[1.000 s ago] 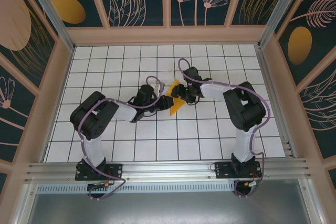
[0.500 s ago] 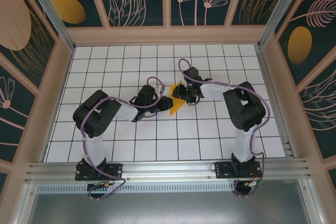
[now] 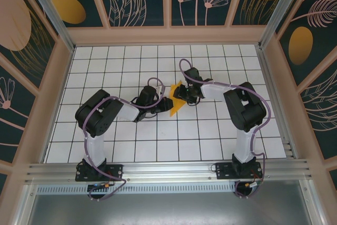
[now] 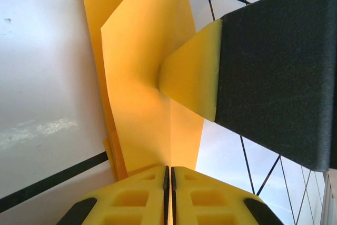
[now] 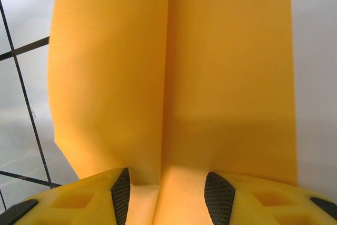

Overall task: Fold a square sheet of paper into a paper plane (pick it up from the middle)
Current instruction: Fourth fold the wing at the center of the table.

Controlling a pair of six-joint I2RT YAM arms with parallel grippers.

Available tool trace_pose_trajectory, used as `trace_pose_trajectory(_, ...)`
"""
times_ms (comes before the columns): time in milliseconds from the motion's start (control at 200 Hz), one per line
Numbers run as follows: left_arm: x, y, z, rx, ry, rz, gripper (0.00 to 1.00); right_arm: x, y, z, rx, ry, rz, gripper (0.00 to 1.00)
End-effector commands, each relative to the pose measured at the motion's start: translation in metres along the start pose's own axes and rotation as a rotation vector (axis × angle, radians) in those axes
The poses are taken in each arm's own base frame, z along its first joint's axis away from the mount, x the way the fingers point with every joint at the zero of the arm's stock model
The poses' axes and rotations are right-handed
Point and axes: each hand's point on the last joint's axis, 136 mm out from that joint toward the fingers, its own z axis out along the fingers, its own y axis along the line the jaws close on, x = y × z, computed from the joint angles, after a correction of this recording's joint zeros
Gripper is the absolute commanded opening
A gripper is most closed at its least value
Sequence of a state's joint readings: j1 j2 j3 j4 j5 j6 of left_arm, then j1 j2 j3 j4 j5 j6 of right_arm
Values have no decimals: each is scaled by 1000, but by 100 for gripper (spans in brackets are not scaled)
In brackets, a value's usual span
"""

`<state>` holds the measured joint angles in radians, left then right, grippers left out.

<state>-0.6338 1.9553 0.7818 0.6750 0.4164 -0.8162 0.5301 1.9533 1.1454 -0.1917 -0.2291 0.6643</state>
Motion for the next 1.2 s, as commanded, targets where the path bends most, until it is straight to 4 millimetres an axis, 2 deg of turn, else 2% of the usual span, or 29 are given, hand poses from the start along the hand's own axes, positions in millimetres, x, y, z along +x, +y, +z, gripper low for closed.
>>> trace_pose_trajectory(0, -1, 5, 5, -17, 5, 11, 14, 61, -120, 45, 377, 165, 72, 49)
trace_pose_trajectory(450, 3, 7, 8, -12, 23, 4, 15, 63, -123, 47, 388, 168, 76, 48)
trace_pose_trajectory(816, 10, 22, 10, -73, 47, -21, 11, 63, -120, 46, 370, 171, 72, 45)
trace_pose_trajectory(931, 15, 32, 9, -123, 59, -36, 10, 52, -103, 38, 322, 146, 57, 46)
trace_pose_trajectory(1051, 20, 41, 6, -161, 69, -49, 9, 29, -76, 22, 246, 90, 29, 45)
trace_pose_trajectory(1196, 21, 42, 3, -173, 66, -53, 8, 14, -48, 5, 127, 63, 4, 45)
